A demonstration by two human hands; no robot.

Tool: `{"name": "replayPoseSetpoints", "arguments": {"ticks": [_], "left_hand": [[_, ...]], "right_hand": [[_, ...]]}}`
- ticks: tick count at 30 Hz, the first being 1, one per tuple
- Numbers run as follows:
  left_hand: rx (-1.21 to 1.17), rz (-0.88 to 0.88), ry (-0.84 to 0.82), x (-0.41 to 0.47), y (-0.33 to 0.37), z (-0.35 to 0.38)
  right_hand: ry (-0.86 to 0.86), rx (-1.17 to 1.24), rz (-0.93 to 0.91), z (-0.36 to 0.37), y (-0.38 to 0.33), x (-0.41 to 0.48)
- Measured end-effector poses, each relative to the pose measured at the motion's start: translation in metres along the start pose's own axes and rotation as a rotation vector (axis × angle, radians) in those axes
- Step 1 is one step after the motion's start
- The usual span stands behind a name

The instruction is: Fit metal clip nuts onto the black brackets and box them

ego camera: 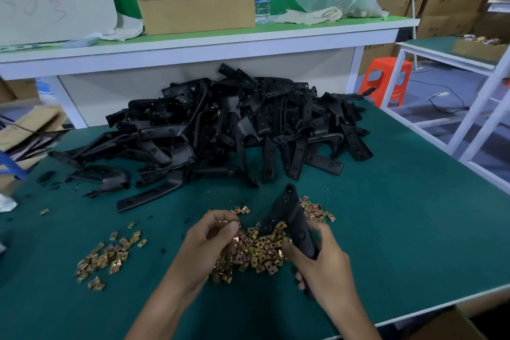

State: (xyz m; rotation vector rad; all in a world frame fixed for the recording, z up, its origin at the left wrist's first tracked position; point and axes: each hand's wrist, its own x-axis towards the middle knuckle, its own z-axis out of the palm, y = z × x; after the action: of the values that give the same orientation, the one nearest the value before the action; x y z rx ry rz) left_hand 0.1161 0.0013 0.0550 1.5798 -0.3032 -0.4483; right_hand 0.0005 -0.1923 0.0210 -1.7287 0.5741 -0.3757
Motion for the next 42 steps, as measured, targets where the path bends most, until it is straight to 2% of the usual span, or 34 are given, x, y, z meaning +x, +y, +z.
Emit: {"name": "replayPoseSetpoints", "arguments": {"ticks": [7, 13, 18, 22, 35, 39, 42], "left_hand": [[-0.051, -0.010, -0.057, 0.001, 0.002, 0.008], [-0.133, 0.017, -0.006, -0.002, 0.005, 0.020], [-0.189, 0.023, 0.007, -0.004, 0.014, 0.022], [-0.076, 0.057, 0.018, -0.010, 0.017, 0.025], [-0.038, -0.048, 0.032, -0.020, 0.010, 0.033], [0.080, -0.050, -0.032, -0.020, 0.008, 0.036], [0.118, -0.040, -0.086, -0.017, 0.009, 0.039]], "right_hand": [[0.030, -0.134, -0.182, 0.002, 0.007, -0.009], [0.096, -0.311, -0.287, 0.006, 0.011, -0.016], [0.087, -0.322, -0.264, 0.006, 0.009, -0.013], [0.077, -0.272, -0.287, 0.004, 0.005, -0.014], [0.115, -0.347, -0.310, 0.007, 0.016, -0.014], [0.139, -0.412, -0.322, 0.009, 0.020, -0.013], [0.172, -0.368, -0.292, 0.007, 0.022, -0.012]]}}
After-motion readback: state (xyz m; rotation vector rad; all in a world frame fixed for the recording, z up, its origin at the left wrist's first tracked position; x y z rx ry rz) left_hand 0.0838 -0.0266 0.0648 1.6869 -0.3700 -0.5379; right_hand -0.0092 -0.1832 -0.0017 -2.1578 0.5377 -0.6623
